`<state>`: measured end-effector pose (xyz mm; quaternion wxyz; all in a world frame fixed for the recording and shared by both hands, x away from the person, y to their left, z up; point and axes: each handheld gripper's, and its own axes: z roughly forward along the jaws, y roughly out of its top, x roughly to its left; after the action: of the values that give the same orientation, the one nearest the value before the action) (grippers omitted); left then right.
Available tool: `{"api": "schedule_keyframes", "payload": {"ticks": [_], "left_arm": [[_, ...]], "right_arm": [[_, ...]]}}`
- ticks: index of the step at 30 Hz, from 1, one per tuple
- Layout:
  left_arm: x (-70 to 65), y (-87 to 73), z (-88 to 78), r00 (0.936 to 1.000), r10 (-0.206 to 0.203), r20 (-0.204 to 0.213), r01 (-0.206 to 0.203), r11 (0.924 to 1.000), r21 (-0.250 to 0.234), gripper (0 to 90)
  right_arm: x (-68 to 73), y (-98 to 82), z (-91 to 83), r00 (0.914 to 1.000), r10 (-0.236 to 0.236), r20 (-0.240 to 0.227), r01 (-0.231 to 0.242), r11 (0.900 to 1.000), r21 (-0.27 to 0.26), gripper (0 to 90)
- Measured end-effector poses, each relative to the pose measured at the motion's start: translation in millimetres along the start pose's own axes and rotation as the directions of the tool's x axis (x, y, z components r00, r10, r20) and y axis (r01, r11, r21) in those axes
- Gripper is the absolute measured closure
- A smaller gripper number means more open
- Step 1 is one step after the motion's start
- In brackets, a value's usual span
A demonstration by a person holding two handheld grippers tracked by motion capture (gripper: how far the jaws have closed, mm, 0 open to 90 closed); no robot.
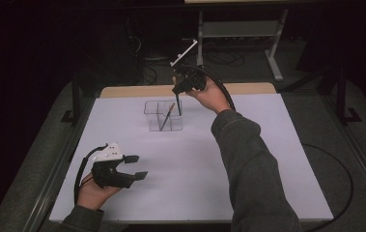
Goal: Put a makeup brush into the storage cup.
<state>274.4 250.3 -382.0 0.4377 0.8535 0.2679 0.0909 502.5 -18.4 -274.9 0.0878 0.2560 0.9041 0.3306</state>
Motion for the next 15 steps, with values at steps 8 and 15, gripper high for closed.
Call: {"api": "schedule_keyframes", "payload": {"ticks": [8,15], "left_arm": [[-0.4,0.4,-0.4,1.0,0.004,-0.003,-0.004,1.0,-0.001,33.2],[-0.4,0.2,-0.4,1.0,0.003,-0.002,-0.003,1.0,0.0,33.3]], "right_arm": [[0.8,0.0,5.6,0.9999,0.01,-0.006,-0.01,1.0,0.007,82.8],[1.0,-1.3,10.5,0.9999,0.012,-0.005,-0.012,1.0,0.017,82.7]]}}
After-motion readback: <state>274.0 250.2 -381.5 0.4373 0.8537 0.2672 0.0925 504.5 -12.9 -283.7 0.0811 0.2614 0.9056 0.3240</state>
